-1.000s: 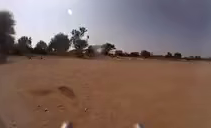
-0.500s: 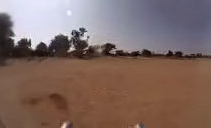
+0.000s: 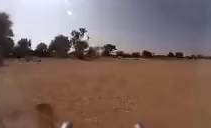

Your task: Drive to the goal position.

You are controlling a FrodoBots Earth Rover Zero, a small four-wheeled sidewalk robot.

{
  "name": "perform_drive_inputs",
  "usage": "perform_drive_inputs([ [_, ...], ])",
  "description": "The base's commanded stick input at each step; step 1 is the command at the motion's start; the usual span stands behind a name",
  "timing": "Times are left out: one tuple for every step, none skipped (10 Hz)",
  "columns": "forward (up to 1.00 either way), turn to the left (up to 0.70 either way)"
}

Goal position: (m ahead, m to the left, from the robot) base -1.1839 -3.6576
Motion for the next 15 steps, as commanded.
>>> perform_drive_inputs([
  [0.70, 0.00],
  [0.70, 0.00],
  [0.70, 0.00],
  [0.70, 0.00],
  [0.70, 0.00],
  [0.70, 0.00],
  [0.70, 0.00],
  [0.70, 0.00],
  [0.70, 0.00],
  [0.70, 0.00],
  [0.70, 0.00],
  [0.70, 0.00],
  [0.70, 0.00],
  [0.70, 0.00],
  [0.70, 0.00],
])
